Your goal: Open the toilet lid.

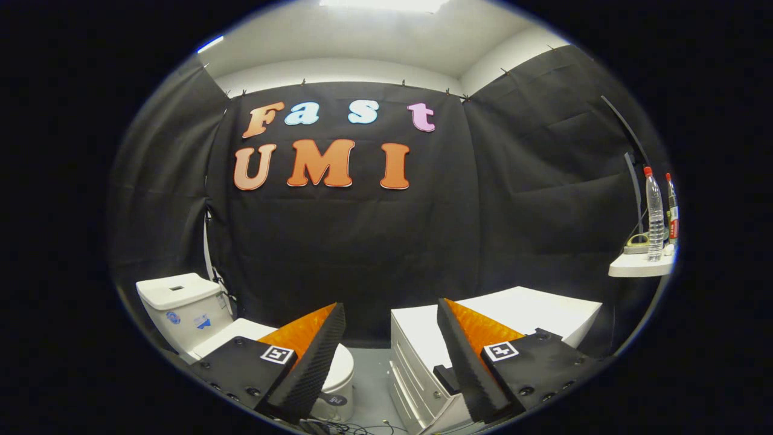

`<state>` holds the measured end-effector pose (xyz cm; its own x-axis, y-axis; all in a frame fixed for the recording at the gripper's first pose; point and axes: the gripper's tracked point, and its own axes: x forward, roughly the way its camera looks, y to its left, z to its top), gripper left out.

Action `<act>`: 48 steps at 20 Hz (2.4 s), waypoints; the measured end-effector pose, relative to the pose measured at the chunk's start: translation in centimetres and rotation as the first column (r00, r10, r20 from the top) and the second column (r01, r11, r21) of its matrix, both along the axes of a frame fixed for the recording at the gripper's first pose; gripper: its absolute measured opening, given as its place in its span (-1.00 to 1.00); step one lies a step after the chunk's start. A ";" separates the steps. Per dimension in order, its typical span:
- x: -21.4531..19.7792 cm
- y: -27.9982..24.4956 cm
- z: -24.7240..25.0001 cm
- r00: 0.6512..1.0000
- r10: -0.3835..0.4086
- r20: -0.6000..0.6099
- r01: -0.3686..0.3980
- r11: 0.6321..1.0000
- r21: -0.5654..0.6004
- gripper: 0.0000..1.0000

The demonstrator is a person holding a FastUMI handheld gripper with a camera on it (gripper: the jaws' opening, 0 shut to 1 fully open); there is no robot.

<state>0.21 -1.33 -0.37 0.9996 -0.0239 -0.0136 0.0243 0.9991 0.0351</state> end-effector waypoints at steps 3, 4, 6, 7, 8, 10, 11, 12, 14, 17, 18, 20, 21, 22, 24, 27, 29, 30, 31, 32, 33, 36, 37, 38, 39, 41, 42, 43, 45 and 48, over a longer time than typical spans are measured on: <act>-0.2 -0.1 0.0 1.000 -0.001 -0.003 0.001 1.000 0.018 0.97; -0.3 -0.2 0.0 1.000 -0.002 -0.002 0.002 1.000 0.023 0.97; -0.3 -0.7 0.0 1.000 -0.014 -0.003 0.014 1.000 0.014 0.97; -0.3 -0.7 0.0 1.000 -0.015 -0.003 0.015 1.000 0.016 0.97; -0.1 -0.6 -0.1 1.000 -0.011 -0.004 0.011 1.000 0.025 0.96; -0.3 -1.1 0.5 1.000 -0.026 0.011 0.025 0.999 0.045 0.97; -0.3 -2.0 1.1 0.998 -0.055 0.032 0.054 0.998 0.038 0.96; -0.4 -2.9 1.6 0.994 -0.092 0.050 0.091 0.996 0.026 0.96; -0.8 -3.8 2.1 0.988 -0.141 0.062 0.139 0.990 0.038 0.96; -0.4 -2.3 0.6 0.993 -0.113 0.011 0.112 0.991 0.077 0.96; -0.3 -1.5 0.2 0.996 -0.091 -0.010 0.092 0.993 0.079 0.96; 0.3 -1.2 0.1 0.997 -0.079 -0.025 0.081 0.994 0.068 0.97; 1.0 -2.1 0.6 0.992 -0.124 -0.025 0.126 0.990 0.066 0.97; 1.2 -2.8 1.6 0.986 -0.165 -0.013 0.166 0.982 0.086 0.97; 2.4 -1.6 3.4 0.986 -0.168 0.015 0.164 0.974 0.155 0.96; 4.4 2.8 3.2 0.988 -0.153 0.001 0.148 0.960 0.237 0.96; 5.0 5.8 1.9 0.991 -0.135 -0.017 0.134 0.945 0.299 0.96; 5.3 7.2 0.9 0.991 -0.125 -0.036 0.130 0.938 0.323 0.96; 5.6 8.6 -0.6 0.992 -0.107 -0.068 0.124 0.933 0.337 0.96; 5.8 10.1 -2.2 0.991 -0.082 -0.104 0.114 0.928 0.356 0.96; 5.8 11.5 -4.0 0.989 -0.053 -0.138 0.103 0.919 0.380 0.96; 5.9 13.0 -7.8 0.974 -0.013 -0.227 0.117 0.884 0.453 0.97; 6.5 12.7 -9.0 0.967 -0.013 -0.253 0.137 0.867 0.479 0.97; 6.7 12.1 -10.6 0.961 -0.021 -0.276 0.164 0.848 0.505 0.97; 6.7 11.3 -12.3 0.953 -0.033 -0.302 0.198 0.821 0.535 0.96; 6.9 10.3 -15.4 0.937 -0.056 -0.344 0.260 0.770 0.583 0.97; 6.7 9.9 -17.2 0.928 -0.061 -0.368 0.287 0.748 0.598 0.97; 6.8 9.4 -18.8 0.917 -0.074 -0.393 0.318 0.729 0.606 0.97; 6.6 8.7 -22.0 0.889 -0.085 -0.449 0.379 0.686 0.621 0.97; 5.5 9.4 -26.7 0.843 -0.035 -0.536 0.435 0.631 0.643 0.98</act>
<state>5.69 8.07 -27.07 0.8284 -0.0397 -0.5587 0.4660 0.6023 0.6481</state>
